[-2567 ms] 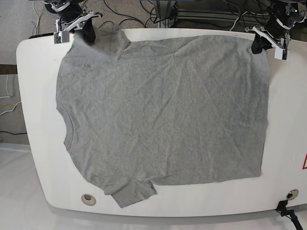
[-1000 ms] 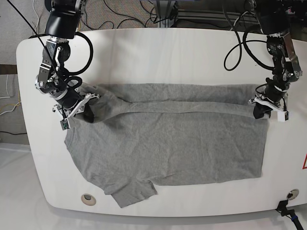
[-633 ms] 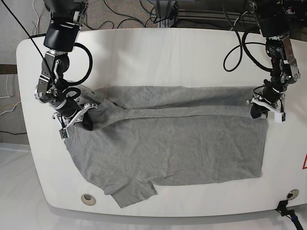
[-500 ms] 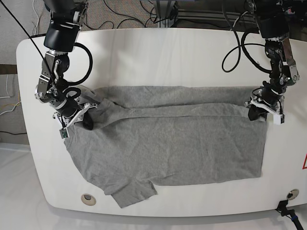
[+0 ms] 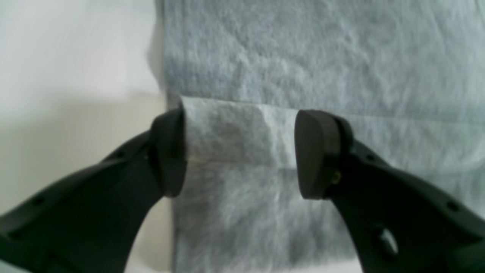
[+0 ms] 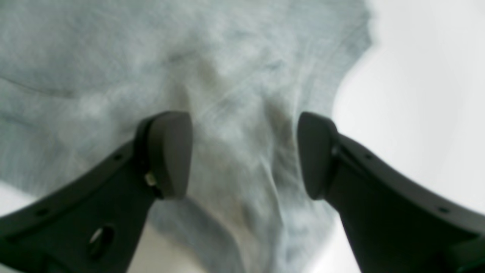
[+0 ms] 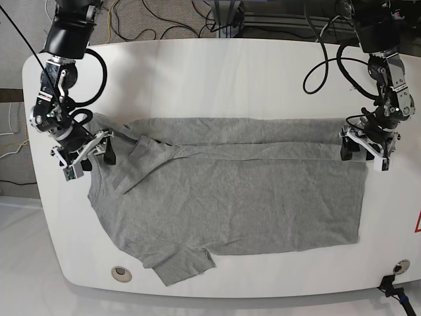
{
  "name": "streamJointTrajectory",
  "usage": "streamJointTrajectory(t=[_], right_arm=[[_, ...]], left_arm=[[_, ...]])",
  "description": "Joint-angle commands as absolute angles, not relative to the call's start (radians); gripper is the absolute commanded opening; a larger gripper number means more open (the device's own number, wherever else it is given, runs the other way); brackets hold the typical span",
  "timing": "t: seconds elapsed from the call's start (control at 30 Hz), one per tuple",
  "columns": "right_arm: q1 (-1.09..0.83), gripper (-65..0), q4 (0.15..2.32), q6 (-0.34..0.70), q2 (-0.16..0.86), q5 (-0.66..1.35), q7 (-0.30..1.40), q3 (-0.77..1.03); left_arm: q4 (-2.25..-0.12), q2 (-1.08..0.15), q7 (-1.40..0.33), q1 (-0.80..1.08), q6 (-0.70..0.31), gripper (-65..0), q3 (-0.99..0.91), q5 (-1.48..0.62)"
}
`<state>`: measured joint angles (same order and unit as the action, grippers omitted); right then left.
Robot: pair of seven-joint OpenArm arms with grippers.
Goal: Fold the T-shirt properly
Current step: 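Open both grippers and pull them back from the folded edge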
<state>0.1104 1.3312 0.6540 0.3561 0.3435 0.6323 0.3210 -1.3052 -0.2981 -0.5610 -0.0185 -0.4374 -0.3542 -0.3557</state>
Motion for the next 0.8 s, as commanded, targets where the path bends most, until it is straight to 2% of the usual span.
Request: streamJointTrajectory(t=[0.0,0.1,0.37,0.5,0.77], right_arm=[[0.065,-25.4,1.452,0.656,0.415,0.363,0.607,0.329],[-0.028,-26.7,1.523,0.656,0.435,0.363,0.607,0.374],[-0.186,-26.2,1.535,0.656,0.437,0.361,0.549,0.510],[-0.202,-26.2,1.526,0.656,0.430,0.361,0.536,0.510],[-0.174,-26.2,1.354,0.665,0.430,0.364,0.464,0.510]], left_arm=[[-1.386,-0.315,-0.503,-0.022,-0.472,-24.7,-0.367,-0.318],[-1.468,-0.318,-0.392,0.053,-0.478,-24.7,-0.364,-0.268],[-1.621,-0.315,-0.343,0.193,-0.478,-24.9,-0.380,-0.236],[-1.641,-0.314,-0.312,0.243,-0.475,-24.9,-0.394,-0.236],[-1.623,-0.298,-0.305,0.260,-0.475,-24.9,-0.435,-0.234]])
